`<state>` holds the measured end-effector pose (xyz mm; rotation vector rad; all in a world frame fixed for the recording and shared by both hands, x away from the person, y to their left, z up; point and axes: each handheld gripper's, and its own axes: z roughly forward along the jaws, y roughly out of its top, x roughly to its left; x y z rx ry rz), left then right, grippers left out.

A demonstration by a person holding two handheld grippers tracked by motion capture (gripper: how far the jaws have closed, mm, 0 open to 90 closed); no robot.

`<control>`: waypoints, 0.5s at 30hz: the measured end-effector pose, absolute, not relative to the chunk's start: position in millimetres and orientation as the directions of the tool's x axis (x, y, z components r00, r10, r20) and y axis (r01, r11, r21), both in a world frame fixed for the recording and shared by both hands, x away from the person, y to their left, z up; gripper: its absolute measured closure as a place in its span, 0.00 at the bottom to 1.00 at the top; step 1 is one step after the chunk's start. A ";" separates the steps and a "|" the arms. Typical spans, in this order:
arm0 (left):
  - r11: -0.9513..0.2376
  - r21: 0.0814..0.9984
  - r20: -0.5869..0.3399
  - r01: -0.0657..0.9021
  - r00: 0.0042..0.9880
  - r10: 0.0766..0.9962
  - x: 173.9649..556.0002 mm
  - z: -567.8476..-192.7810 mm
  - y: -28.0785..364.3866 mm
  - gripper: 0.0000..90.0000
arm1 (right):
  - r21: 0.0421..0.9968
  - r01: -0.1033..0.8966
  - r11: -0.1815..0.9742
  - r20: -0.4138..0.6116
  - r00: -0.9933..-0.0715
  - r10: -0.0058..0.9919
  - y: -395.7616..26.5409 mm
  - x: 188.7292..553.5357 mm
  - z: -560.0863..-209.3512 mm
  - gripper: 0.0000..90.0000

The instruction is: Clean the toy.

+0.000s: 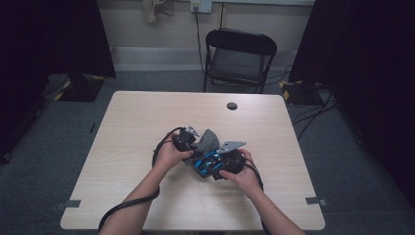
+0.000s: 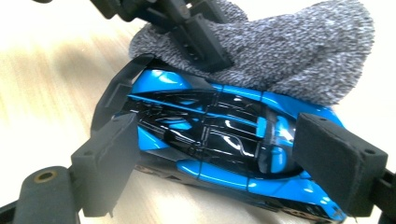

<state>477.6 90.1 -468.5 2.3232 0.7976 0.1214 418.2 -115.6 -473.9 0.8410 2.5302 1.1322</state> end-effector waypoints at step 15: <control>-0.590 0.624 -0.127 0.513 0.811 0.572 475.4 -467.4 92.5 0.82 | 0.708 0.420 0.568 -0.006 -0.801 0.599 -117.5 416.8 -480.8 0.04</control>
